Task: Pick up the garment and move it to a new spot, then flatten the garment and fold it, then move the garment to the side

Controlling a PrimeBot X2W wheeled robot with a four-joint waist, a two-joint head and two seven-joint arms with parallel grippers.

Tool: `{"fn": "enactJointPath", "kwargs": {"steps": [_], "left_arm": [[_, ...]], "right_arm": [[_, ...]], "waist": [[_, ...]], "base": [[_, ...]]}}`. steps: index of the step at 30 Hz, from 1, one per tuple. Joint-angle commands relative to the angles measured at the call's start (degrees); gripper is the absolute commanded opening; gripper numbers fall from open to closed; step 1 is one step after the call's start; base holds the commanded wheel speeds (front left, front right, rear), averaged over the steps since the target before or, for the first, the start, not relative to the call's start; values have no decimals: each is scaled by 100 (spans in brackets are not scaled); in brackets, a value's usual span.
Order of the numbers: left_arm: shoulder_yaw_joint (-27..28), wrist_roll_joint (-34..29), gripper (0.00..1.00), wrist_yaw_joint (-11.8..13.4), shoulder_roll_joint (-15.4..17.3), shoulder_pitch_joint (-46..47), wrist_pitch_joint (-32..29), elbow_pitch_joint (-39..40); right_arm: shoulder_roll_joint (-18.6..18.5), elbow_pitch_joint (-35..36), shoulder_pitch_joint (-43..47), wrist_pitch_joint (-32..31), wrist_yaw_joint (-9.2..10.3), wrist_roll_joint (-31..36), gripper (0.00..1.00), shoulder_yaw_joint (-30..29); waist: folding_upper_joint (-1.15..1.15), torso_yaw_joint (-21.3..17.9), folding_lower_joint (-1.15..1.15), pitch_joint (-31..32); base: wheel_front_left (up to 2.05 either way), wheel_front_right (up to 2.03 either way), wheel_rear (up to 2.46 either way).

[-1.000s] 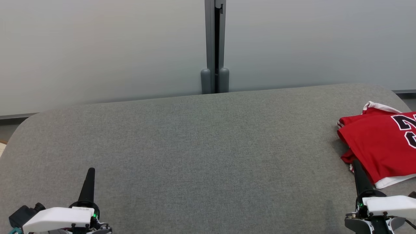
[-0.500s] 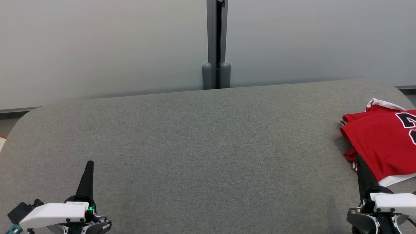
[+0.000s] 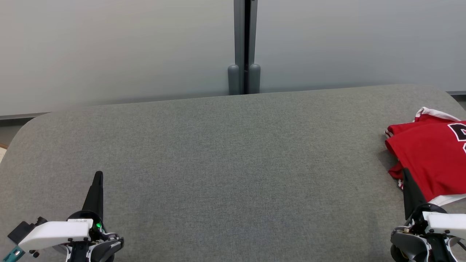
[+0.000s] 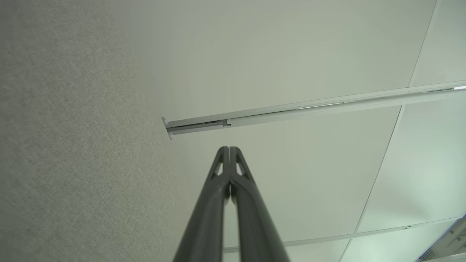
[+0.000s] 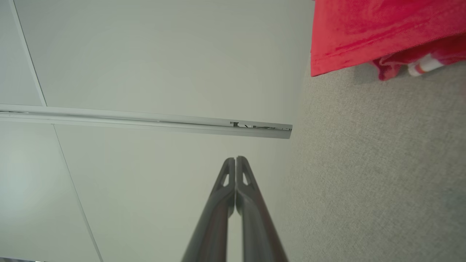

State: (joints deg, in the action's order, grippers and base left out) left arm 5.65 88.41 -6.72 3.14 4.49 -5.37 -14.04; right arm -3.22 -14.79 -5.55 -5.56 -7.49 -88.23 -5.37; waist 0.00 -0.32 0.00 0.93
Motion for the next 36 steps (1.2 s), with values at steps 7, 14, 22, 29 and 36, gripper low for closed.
{"fn": "enactJointPath", "kwargs": {"steps": [7,14,22,29,36], "left_arm": [[84,289,0,-83,-11,201,-97,-2],[111,402,0,-97,-27,211,-139,-7],[111,401,0,-97,-26,210,-139,-6],[110,402,0,-97,-26,210,-138,-6],[110,402,0,-97,-26,210,-138,-5]], "right_arm": [[22,73,-78,-85,0,-301,0,-99],[40,96,-95,-115,0,-433,0,-135],[38,95,-94,-113,0,-431,0,-135],[38,94,-94,-113,0,-430,0,-134],[38,94,-93,-113,0,-431,0,-133]], "waist": [[0,20,0,-68],[0,32,0,-111],[0,32,0,-111],[0,32,0,-111],[0,32,0,-111]], "base": [[0,0,0],[0,0,0],[0,0,0],[0,0,0],[0,0,0]]}}
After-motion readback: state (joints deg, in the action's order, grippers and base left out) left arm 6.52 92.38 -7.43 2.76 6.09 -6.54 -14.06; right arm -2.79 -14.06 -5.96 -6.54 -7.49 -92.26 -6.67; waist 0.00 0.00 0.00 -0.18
